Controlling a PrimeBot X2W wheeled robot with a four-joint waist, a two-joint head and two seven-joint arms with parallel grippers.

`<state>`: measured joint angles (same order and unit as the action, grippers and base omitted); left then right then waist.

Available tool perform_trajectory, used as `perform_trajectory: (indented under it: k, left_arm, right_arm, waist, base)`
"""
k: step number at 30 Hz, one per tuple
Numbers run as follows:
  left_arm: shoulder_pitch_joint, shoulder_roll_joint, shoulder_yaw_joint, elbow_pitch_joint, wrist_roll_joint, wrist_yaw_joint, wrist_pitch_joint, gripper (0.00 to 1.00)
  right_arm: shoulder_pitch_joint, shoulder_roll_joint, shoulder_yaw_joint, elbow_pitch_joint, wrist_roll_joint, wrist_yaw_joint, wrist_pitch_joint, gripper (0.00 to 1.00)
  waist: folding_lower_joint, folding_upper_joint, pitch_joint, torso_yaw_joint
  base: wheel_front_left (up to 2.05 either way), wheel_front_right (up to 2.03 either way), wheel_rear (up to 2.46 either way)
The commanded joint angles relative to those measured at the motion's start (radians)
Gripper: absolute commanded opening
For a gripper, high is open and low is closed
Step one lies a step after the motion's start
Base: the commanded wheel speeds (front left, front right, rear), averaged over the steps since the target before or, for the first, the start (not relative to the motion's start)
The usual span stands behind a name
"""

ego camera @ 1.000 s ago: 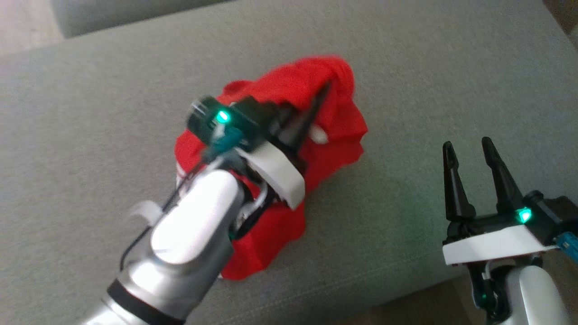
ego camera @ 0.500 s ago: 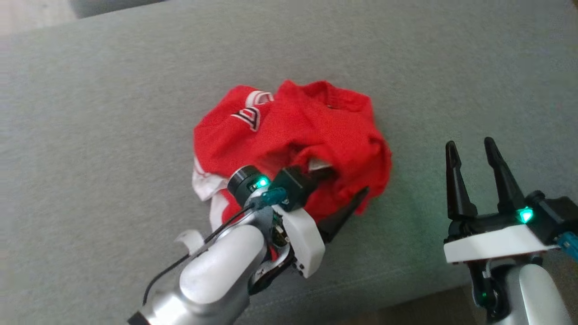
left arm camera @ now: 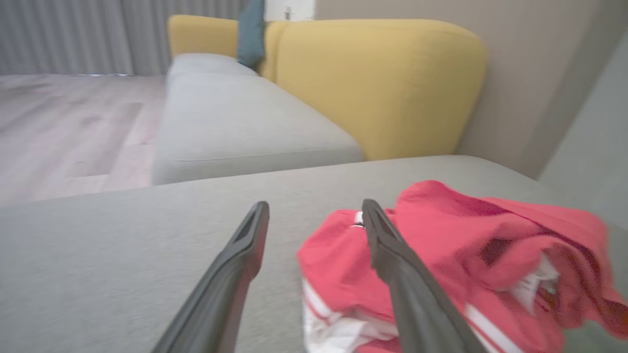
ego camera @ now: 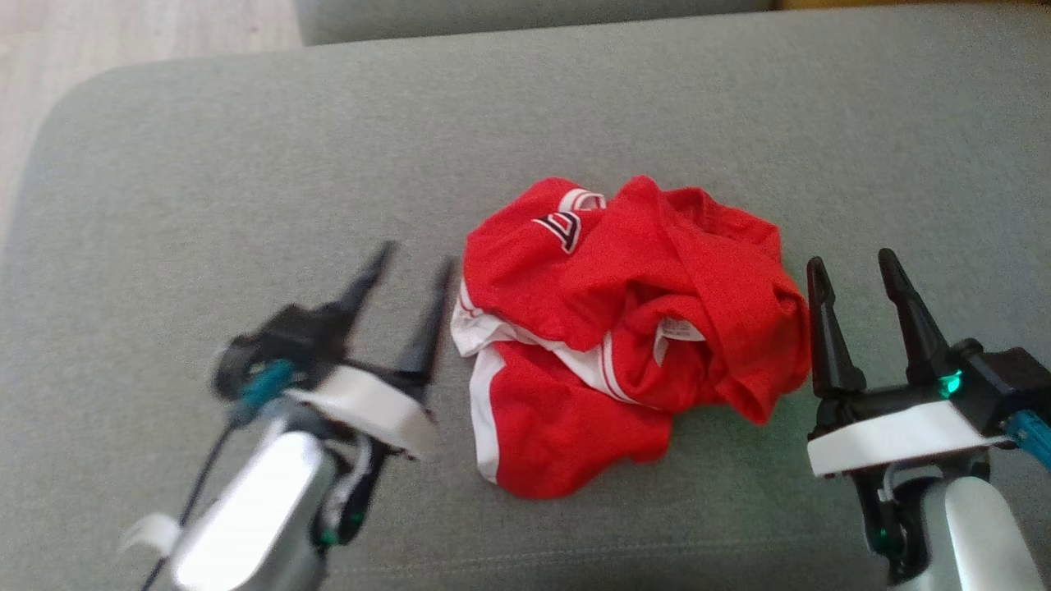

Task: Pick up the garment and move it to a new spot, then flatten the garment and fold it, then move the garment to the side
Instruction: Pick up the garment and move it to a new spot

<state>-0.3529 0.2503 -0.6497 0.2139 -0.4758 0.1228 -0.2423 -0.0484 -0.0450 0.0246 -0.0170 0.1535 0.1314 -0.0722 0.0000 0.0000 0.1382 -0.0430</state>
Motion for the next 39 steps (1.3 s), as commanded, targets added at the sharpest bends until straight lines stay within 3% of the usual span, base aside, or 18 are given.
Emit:
perform_trajectory:
  k: [1,6,11,24,39]
  left_arm:
    - [-0.008,0.031,0.07,-0.038,-0.008,0.021,-0.015,1.0]
    - [0.073,0.087,0.209,-0.08,0.004,0.09,-0.019,1.0]
    - [0.153,0.114,0.275,-0.136,0.045,0.1,-0.019,1.0]
    - [0.247,0.115,0.269,-0.167,0.099,0.093,-0.019,1.0]
    - [0.246,0.113,0.271,-0.166,0.092,0.093,-0.019,1.0]
  right_arm:
    - [-0.017,-0.005,0.02,-0.038,-0.008,-0.001,0.004,1.0]
    - [0.0,-0.005,0.014,-0.043,-0.016,-0.001,0.02,1.0]
    - [0.02,-0.005,0.01,-0.044,-0.022,-0.001,0.033,1.0]
    - [0.094,-0.005,-0.01,-0.057,-0.013,-0.001,0.059,1.0]
    - [0.097,-0.005,-0.009,-0.075,-0.014,-0.001,0.067,1.0]
  waist:
    - [0.0,0.0,-0.022,0.024]
    - [0.0,0.0,-0.044,0.047]
    - [0.0,0.0,-0.065,0.056]
    - [0.0,0.0,-0.121,0.047]
    - [0.0,0.0,-0.107,0.045]
  base:
    - [0.0,0.0,0.0]
    - [0.0,0.0,0.0]
    - [0.0,0.0,0.0]
    - [0.0,0.0,0.0]
    - [0.0,0.0,0.0]
